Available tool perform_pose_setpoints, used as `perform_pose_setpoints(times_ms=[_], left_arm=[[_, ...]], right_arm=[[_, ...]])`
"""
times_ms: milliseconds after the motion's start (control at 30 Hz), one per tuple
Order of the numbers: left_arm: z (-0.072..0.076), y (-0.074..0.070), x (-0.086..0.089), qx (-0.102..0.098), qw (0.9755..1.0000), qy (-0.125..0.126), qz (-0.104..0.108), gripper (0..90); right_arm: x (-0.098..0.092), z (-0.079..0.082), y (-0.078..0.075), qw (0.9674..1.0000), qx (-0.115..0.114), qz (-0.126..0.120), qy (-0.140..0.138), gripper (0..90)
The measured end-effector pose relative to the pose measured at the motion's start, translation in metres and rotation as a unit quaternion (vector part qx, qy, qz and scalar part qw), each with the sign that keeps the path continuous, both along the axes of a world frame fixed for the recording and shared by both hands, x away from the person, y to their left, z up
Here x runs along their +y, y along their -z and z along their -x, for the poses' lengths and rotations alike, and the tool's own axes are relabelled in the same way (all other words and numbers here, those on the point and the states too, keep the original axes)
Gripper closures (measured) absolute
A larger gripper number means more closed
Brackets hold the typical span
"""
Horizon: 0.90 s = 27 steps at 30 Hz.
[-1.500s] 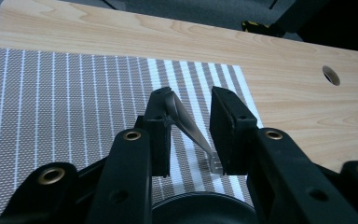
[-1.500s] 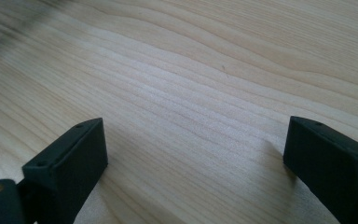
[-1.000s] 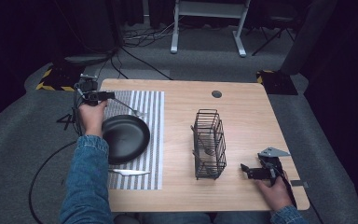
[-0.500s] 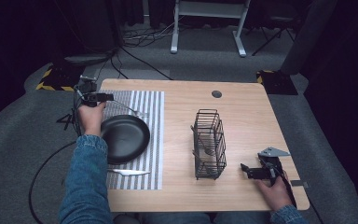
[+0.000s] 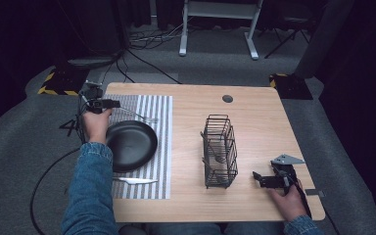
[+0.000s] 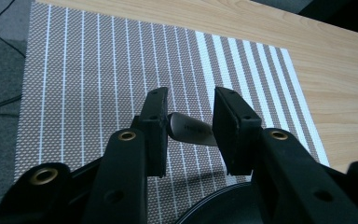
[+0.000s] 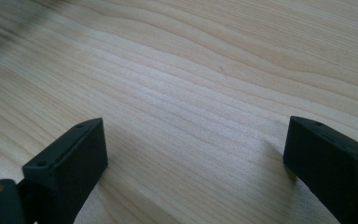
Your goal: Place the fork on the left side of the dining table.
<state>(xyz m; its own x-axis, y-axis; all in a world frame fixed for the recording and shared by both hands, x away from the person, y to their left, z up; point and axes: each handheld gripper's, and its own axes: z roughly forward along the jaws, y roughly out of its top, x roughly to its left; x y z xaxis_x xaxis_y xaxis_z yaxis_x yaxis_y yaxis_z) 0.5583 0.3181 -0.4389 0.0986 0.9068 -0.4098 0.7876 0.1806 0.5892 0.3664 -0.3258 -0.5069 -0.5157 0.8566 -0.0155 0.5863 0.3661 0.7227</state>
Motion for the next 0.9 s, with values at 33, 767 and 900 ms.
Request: perform_pose_setpoints(times_ms=[33,767,900], left_arm=[[0.0,0.001,0.001,0.002,1.0,-0.003,0.0,65.6],[0.008,0.02,0.01,0.035,0.9992,-0.021,0.004,61.6],[0.006,0.02,0.012,0.03,0.999,-0.029,0.016,54.2]], right_arm=[[0.0,0.0,0.0,1.0,0.0,0.0,0.0,6.0],[0.0,0.0,0.0,1.0,0.0,0.0,0.0,6.1],[0.0,0.0,0.0,1.0,0.0,0.0,0.0,6.0]])
